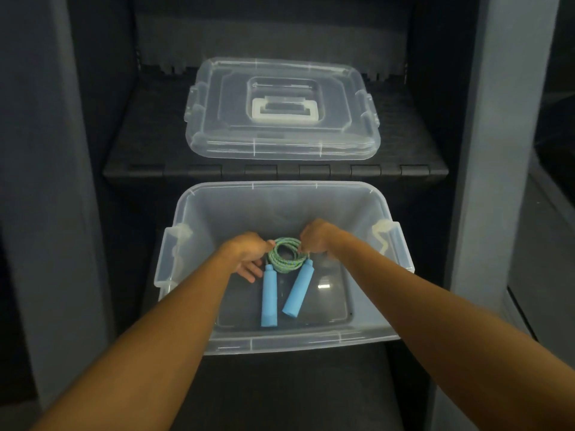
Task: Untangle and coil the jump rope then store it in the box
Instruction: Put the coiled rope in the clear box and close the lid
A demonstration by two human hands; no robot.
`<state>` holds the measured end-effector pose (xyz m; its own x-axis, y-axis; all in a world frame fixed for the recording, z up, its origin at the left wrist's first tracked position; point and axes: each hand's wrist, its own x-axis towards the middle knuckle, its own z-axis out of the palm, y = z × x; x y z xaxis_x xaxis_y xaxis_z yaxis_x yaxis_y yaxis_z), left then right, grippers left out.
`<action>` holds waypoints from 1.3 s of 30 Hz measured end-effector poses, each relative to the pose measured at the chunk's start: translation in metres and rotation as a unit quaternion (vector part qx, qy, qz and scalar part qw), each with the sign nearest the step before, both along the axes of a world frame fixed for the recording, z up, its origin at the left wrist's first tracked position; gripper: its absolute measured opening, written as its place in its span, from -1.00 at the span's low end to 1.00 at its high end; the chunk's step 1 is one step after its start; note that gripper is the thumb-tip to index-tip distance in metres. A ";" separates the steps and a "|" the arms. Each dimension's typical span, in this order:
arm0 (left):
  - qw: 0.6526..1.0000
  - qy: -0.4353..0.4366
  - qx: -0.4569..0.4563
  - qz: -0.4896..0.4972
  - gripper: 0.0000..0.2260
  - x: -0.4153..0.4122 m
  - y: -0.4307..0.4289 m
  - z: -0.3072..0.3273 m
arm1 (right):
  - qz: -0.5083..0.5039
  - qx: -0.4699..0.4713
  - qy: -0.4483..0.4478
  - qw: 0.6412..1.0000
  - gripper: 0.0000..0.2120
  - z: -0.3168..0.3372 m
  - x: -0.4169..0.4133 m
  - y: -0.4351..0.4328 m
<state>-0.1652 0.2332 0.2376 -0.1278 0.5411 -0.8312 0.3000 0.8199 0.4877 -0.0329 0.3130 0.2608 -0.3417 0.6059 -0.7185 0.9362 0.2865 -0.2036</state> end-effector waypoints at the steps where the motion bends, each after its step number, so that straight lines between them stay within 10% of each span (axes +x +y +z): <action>1: 1.000 0.008 0.006 -0.007 -0.54 -0.001 -0.001 0.001 | -0.007 -0.011 0.009 1.000 -0.63 0.001 0.001 -0.003; 8: 0.981 0.125 0.101 -0.108 -0.71 -0.018 -0.007 0.035 | -0.044 0.143 0.093 0.984 -0.73 0.036 0.021 -0.021; 18: 0.890 0.262 0.367 -0.068 -0.79 -0.049 0.023 0.165 | 0.029 0.436 0.381 0.815 -0.84 0.136 0.019 0.017; 23: 0.829 0.378 0.411 -0.002 -0.72 -0.077 0.056 0.162 | -0.040 0.412 0.262 0.872 -0.48 0.142 0.004 0.082; 27: 0.851 0.394 0.345 0.049 -0.39 -0.106 0.078 0.139 | -0.114 0.330 0.189 0.918 -0.18 0.130 0.009 0.124; 39: 0.888 0.253 0.356 0.144 -0.30 -0.104 0.084 0.116 | -0.173 0.288 0.223 0.915 -0.15 0.107 0.016 0.139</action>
